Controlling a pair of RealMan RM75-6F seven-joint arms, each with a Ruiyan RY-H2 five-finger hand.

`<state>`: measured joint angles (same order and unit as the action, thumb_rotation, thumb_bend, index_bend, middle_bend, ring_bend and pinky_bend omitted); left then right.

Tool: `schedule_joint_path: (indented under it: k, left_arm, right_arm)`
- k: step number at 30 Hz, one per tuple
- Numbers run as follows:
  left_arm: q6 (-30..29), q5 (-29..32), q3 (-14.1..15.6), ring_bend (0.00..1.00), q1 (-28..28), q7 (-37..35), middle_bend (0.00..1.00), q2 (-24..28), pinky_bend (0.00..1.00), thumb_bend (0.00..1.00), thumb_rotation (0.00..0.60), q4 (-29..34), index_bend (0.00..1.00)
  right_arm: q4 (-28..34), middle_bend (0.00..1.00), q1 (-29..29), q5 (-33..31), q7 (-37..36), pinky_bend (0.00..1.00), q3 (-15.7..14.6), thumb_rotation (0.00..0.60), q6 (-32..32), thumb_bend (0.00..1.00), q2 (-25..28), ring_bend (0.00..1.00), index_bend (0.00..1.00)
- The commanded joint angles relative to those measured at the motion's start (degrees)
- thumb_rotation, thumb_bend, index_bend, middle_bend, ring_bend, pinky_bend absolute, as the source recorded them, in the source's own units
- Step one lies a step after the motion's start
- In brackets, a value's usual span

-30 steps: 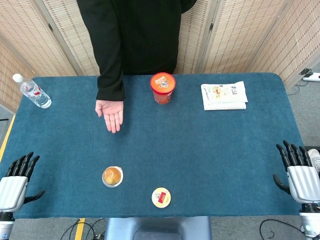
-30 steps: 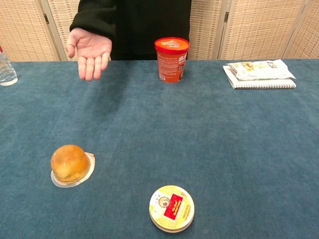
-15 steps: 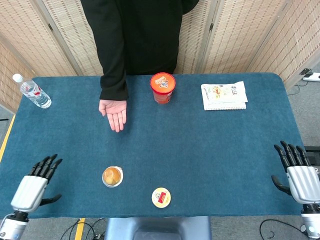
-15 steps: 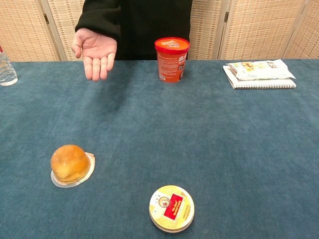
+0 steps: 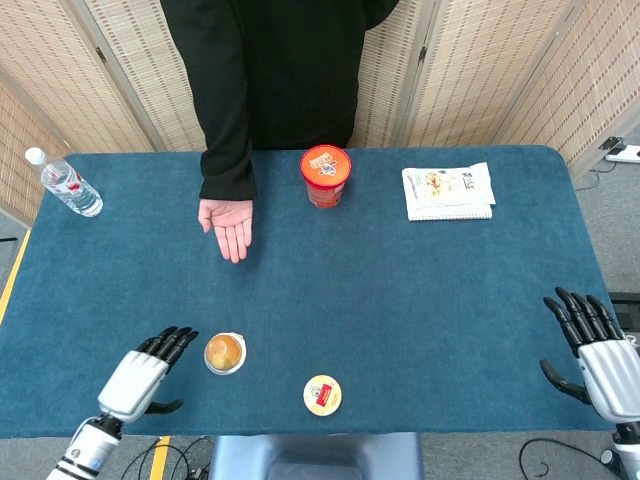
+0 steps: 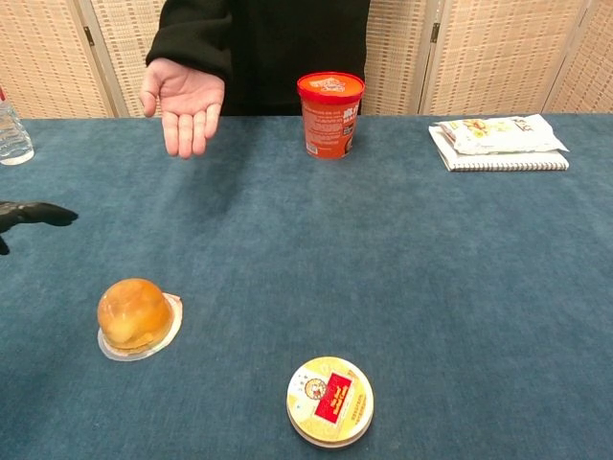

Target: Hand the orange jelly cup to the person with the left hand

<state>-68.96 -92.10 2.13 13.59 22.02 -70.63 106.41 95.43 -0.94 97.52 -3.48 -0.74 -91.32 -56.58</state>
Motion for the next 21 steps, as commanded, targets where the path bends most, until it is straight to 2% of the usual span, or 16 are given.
schedule_joint_path:
  k: [1, 6, 12, 21]
  left_arm:
    - [3.7, 4.1, -2.6, 0.15, 2.9, 2.5, 0.15, -3.6, 0.32, 0.15, 0.6, -0.3, 0.08]
    - [7.3, 8.2, -4.7, 0.17, 5.9, 1.5, 0.19, -6.3, 0.32, 0.15, 0.6, -3.8, 0.15]
    - [11.3, 11.9, -5.7, 0.17, 9.0, -0.2, 0.2, -8.6, 0.32, 0.15, 0.6, -8.1, 0.16]
    - [11.4, 12.4, -5.1, 0.24, 10.6, -1.4, 0.26, -11.2, 0.38, 0.15, 0.6, -12.8, 0.25]
  right_arm:
    - [-1.0, 0.0, 0.6, 1.7, -1.6, 0.0, -0.8, 0.6, -1.3, 0.23, 0.5, 0.0, 0.0]
    - [-1.9, 0.0, 1.2, 2.8, -3.4, 0.0, -1.1, 0.6, -3.1, 0.23, 0.8, 0.0, 0.0]
    - [-2.6, 0.0, 2.0, 3.4, -4.2, 0.0, -1.1, 0.6, -5.1, 0.23, 0.7, 0.0, 0.0]
    - [-3.2, 0.0, 2.7, 3.4, -4.9, 0.0, -1.0, 0.6, -6.6, 0.23, 0.6, 0.0, 0.0]
